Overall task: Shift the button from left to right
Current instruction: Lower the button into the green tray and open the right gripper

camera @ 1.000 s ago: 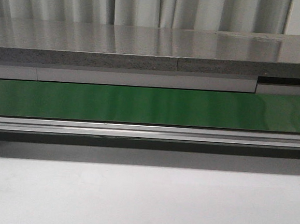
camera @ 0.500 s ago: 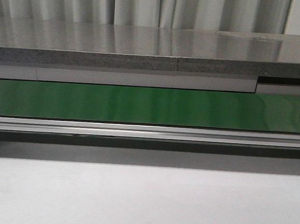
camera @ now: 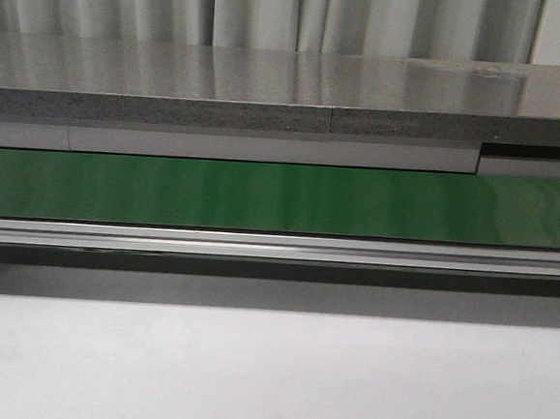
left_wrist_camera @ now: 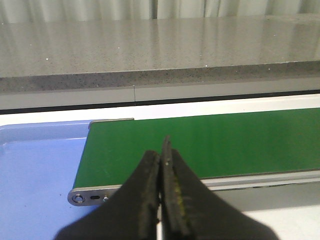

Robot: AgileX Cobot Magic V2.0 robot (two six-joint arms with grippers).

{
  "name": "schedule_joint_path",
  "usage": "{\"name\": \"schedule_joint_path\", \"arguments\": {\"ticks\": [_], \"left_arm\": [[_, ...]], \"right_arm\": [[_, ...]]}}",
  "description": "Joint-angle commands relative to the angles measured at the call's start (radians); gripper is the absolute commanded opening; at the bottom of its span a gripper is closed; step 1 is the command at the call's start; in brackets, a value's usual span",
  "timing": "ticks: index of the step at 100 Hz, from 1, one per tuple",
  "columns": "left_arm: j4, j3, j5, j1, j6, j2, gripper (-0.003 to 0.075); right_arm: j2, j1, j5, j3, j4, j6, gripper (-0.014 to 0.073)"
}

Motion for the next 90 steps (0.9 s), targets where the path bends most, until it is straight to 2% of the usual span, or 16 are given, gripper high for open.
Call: {"name": "schedule_joint_path", "arguments": {"ticks": [1, 29, 53, 67, 90], "left_arm": [[-0.013, -0.026, -0.081, -0.008, 0.002, 0.009, -0.0020], [-0.013, -0.026, -0.081, -0.008, 0.002, 0.009, -0.0020], [-0.013, -0.026, -0.081, -0.008, 0.002, 0.009, -0.0020], [-0.013, -0.026, -0.081, -0.008, 0.002, 0.009, -0.0020], [-0.013, -0.026, -0.081, -0.008, 0.002, 0.009, -0.0020]], "right_arm": [[-0.055, -0.017, -0.016, -0.027, 0.004, -0.008, 0.0543], [-0.112, -0.030, -0.050, -0.028, 0.076, -0.001, 0.0541], [-0.254, -0.013, -0.138, -0.028, 0.259, -0.002, 0.0541], [-0.324, 0.048, -0.153, -0.028, 0.290, -0.002, 0.0541], [-0.427, 0.216, -0.161, -0.025, 0.294, -0.002, 0.0541]]}}
